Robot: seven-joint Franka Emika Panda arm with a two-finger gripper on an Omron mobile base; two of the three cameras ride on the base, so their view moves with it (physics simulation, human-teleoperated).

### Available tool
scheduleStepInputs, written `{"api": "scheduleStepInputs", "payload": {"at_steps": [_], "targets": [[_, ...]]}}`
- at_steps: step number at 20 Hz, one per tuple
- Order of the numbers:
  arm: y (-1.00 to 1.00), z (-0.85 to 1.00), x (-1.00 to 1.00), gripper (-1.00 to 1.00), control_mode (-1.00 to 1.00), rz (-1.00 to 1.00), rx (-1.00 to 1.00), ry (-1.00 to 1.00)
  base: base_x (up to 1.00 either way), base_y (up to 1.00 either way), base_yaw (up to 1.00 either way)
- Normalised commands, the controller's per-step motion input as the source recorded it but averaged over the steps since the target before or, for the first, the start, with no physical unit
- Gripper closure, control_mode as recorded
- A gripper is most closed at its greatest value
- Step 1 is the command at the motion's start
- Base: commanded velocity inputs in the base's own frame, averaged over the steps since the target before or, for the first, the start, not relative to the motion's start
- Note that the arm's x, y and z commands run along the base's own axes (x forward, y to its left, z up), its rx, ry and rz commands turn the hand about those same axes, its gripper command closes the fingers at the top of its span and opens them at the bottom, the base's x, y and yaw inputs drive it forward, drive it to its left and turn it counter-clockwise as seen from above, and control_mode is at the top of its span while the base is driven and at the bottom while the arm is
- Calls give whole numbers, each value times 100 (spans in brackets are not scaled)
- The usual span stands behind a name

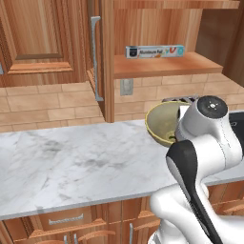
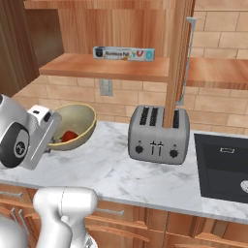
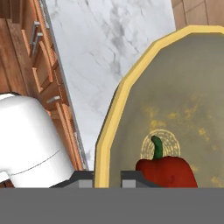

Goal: Pick the bell pepper from the cabinet and place it in the bowl. Then pick the bowl and place it in the sink. Then turn on the sink facuet.

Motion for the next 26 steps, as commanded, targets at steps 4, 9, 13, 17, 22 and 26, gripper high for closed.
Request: {"api": "scheduleStepInputs", "payload": {"at_steps": [4, 9, 13, 17, 22, 26], "targets": [[-3, -15, -1, 100, -100, 0, 0, -5, 0, 0, 0], [-3, -4, -18, 100, -100, 0, 0, 2, 0, 0, 0], [0, 0, 0, 100, 100, 0, 0, 0, -60, -22, 0], [0, 0, 0, 100, 100, 0, 0, 0, -67, -56, 0], [0, 0, 0, 100, 100, 0, 0, 0, -27, -86, 0], [0, 0, 0, 100, 100, 0, 0, 0, -1, -100, 0]]}}
